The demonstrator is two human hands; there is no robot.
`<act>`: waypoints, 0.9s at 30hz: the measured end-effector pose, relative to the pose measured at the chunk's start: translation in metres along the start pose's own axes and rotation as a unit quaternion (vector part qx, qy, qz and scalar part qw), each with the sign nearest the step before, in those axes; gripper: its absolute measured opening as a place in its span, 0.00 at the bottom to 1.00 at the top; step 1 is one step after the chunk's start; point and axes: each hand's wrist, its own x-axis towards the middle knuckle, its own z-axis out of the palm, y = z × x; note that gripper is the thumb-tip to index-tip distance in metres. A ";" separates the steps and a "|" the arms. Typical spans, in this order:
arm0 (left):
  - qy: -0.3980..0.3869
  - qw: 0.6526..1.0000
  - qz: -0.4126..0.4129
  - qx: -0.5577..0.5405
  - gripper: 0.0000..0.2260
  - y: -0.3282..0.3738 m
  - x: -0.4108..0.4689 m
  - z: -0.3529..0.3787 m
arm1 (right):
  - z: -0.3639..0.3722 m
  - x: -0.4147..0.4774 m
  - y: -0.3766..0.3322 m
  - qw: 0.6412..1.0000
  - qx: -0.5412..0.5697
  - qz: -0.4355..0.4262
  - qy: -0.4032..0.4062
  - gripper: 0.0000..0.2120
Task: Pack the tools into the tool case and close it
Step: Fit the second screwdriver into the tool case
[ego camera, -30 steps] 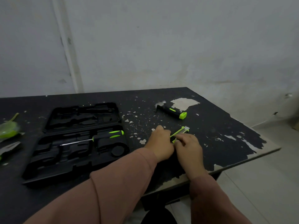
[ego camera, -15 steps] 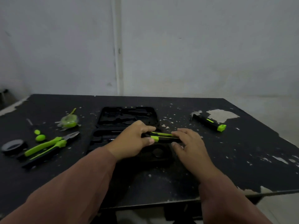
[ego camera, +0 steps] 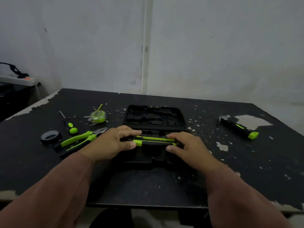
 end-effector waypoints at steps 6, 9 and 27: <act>-0.025 0.997 -0.023 0.062 0.21 -0.010 -0.009 0.003 | 0.006 0.000 0.001 1.000 0.002 -0.011 -0.018 0.16; -0.031 0.995 -0.017 0.092 0.22 -0.009 -0.009 0.006 | 0.008 -0.001 0.003 1.000 0.016 -0.017 -0.006 0.16; -0.057 0.988 -0.001 0.144 0.19 -0.006 -0.009 -0.001 | 0.011 -0.002 0.005 0.998 -0.037 -0.044 -0.023 0.16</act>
